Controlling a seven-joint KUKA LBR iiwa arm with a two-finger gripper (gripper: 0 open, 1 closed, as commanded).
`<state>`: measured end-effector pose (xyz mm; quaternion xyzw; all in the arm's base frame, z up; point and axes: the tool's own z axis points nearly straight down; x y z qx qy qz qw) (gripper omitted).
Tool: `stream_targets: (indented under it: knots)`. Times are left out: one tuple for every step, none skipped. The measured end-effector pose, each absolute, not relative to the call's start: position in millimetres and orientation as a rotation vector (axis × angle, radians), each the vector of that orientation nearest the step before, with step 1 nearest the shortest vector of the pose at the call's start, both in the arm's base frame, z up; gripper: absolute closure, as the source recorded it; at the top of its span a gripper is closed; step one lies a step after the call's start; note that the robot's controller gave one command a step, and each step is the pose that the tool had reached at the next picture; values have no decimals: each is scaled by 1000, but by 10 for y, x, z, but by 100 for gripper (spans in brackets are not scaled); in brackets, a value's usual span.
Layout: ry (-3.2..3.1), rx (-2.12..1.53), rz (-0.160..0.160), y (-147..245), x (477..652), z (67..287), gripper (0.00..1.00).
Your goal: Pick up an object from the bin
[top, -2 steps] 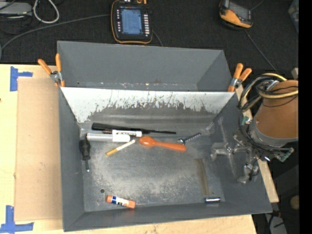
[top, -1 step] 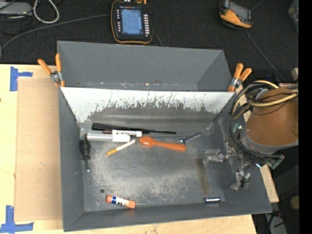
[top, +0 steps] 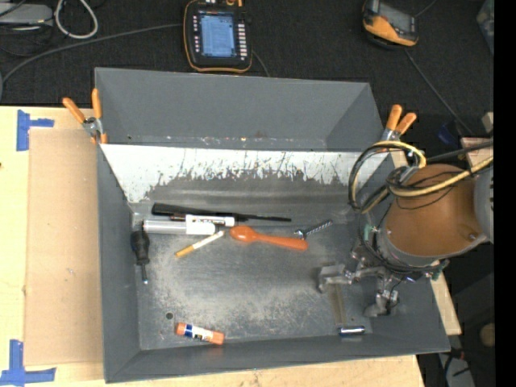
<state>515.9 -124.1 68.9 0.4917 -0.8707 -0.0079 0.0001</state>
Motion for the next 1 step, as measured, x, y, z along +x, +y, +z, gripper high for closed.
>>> stream_targets:
  knots:
    - [-2796,1426,-18,-1279,5325,699,100]
